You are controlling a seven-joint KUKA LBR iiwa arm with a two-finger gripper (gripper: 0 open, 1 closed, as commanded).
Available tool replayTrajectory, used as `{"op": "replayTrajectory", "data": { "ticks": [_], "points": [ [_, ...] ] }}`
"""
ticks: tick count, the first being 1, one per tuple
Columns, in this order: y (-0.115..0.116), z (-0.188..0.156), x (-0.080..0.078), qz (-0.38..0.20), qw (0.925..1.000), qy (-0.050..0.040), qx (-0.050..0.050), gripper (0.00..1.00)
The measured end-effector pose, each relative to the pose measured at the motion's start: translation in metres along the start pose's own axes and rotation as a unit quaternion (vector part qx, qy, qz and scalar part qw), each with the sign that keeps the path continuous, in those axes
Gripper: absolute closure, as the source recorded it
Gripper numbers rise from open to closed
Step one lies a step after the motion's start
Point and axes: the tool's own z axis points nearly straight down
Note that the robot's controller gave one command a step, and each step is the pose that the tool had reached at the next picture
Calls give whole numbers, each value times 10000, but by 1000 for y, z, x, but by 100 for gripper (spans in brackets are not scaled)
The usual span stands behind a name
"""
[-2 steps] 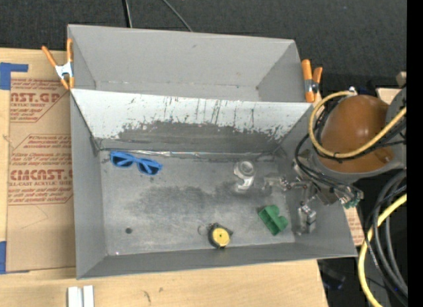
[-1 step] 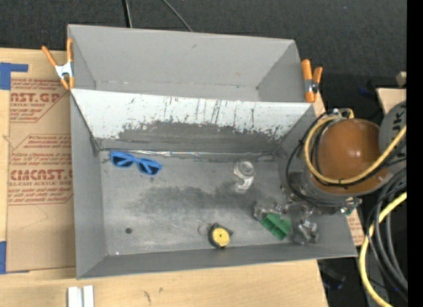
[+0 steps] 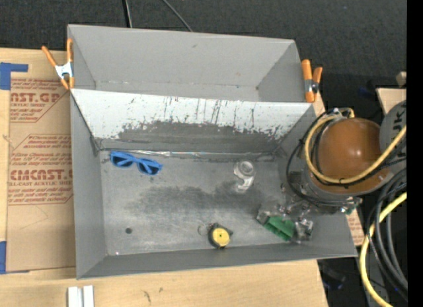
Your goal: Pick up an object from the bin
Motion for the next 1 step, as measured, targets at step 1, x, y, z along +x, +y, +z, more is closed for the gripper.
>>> {"op": "replayTrajectory", "data": {
  "ticks": [1],
  "points": [
    [-23, -1, -18, -2973, 9547, -144, 33, 100]
  ]
}}
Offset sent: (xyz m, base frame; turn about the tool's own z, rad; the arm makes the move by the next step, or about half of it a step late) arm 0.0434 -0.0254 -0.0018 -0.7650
